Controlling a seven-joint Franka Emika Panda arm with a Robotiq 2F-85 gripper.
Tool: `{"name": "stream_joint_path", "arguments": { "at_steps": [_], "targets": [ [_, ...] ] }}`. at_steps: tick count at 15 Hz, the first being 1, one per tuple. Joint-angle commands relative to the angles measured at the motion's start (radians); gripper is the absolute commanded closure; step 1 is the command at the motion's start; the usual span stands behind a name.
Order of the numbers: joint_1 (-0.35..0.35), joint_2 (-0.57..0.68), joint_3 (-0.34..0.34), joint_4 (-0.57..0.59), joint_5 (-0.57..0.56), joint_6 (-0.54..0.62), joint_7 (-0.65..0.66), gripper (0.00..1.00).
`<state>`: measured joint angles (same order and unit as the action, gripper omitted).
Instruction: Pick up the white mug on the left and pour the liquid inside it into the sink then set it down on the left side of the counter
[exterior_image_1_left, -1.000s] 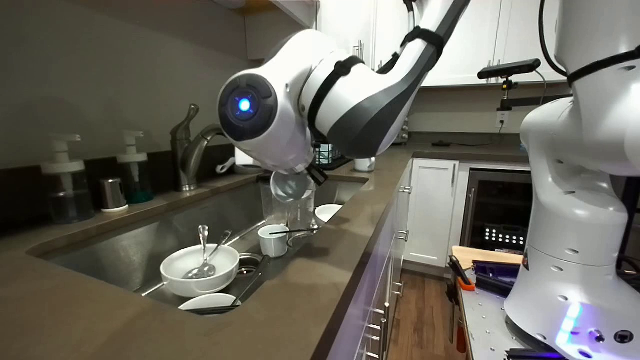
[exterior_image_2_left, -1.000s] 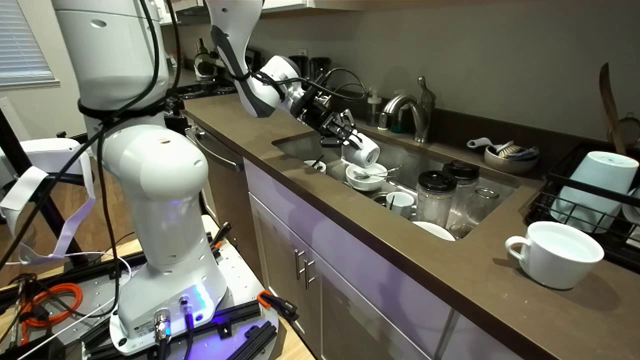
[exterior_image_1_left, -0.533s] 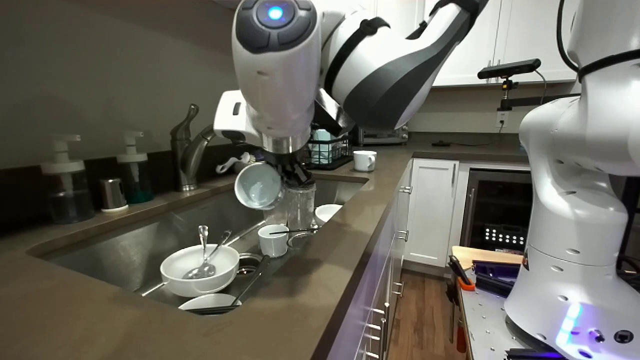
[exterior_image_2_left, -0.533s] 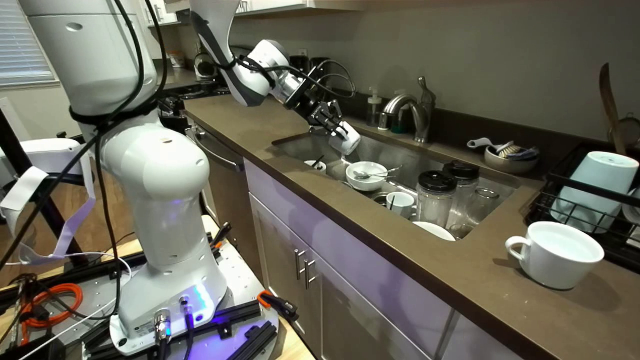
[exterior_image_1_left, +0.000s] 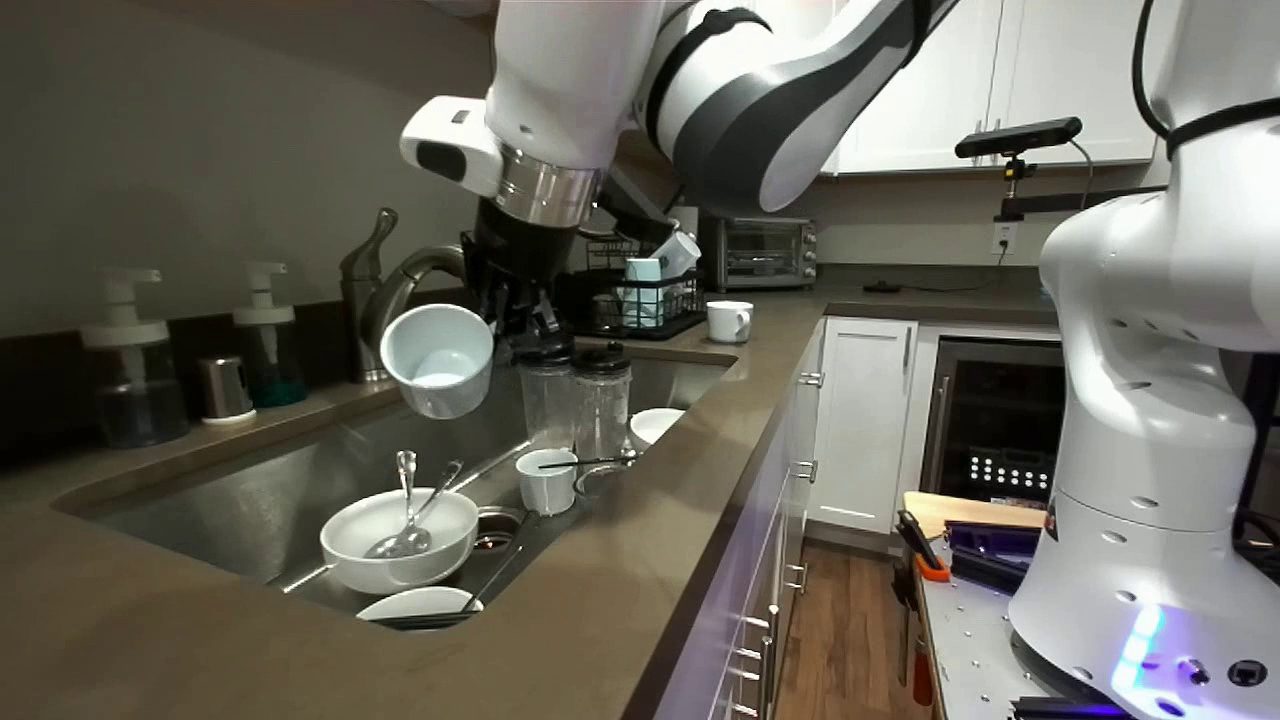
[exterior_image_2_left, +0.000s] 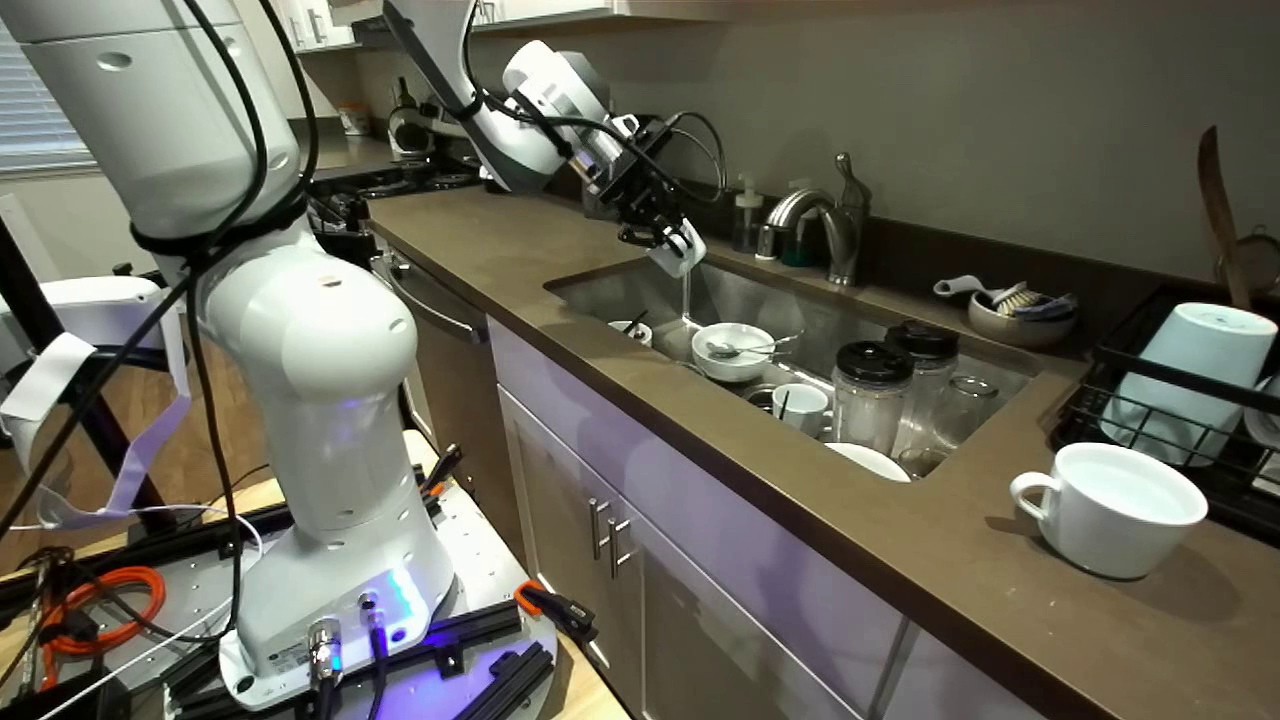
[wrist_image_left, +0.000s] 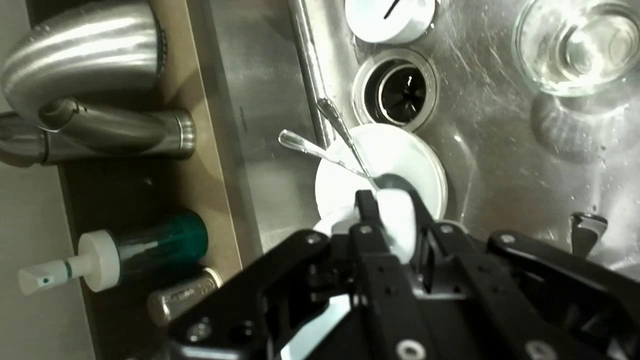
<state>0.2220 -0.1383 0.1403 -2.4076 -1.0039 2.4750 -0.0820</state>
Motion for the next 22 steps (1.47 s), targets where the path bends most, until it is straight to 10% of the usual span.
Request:
{"name": "stream_joint_path", "arguments": {
  "at_steps": [1, 12, 22],
  "targets": [
    [-0.012, 0.015, -0.030, 0.013, 0.190, 0.143, -0.168, 0.96],
    [0.038, 0.095, 0.057, 0.053, 0.596, 0.176, -0.496, 0.96],
    [0.019, 0.092, 0.060, 0.024, 0.546, 0.169, -0.424, 0.84]
  ]
}}
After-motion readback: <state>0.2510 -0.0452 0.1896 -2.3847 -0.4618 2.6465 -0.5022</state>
